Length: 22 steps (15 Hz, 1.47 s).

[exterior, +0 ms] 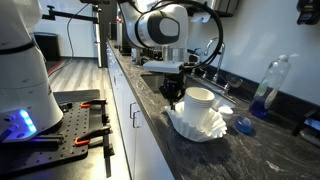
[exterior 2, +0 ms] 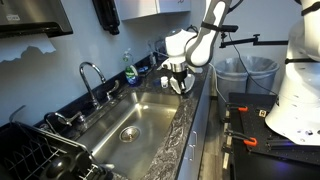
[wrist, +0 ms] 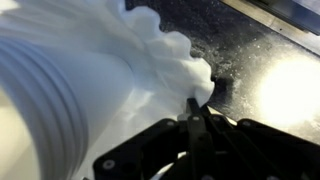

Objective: Move the white object to the left then to the right

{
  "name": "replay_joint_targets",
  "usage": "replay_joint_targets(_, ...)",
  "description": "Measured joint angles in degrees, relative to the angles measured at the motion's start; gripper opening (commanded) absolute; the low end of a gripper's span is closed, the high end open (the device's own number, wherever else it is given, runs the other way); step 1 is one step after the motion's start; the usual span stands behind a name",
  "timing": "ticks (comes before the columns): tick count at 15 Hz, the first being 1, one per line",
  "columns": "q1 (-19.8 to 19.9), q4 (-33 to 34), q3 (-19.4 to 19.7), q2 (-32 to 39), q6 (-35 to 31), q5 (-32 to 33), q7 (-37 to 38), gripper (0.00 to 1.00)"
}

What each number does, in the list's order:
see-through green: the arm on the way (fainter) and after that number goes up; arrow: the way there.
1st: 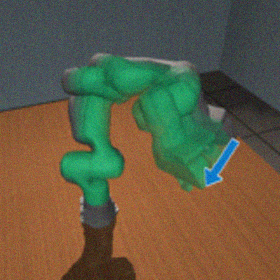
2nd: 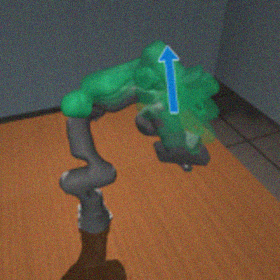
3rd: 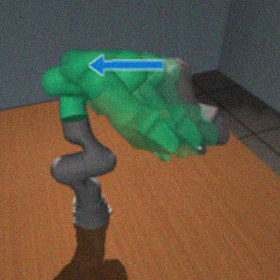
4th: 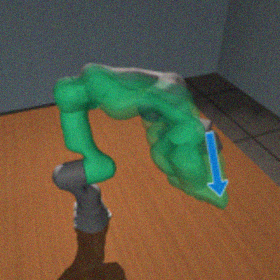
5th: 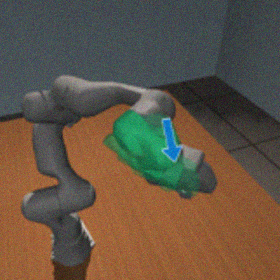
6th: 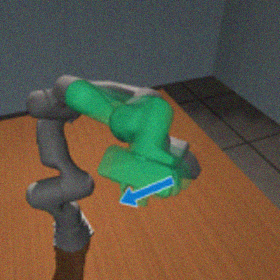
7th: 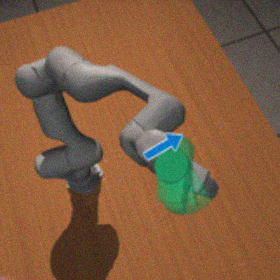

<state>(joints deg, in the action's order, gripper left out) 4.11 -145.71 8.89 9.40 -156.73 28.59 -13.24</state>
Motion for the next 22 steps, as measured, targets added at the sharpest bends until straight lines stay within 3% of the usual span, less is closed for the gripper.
replay_joint_targets(11, 2.8, 4.6, 5.5, 4.5, -0.9, 3.6, 2.4, 0.00)
replay_joint_targets(22, 6.8, 10.6, 6.1, 10.4, -5.5, 3.5, 1.8, 0.00)
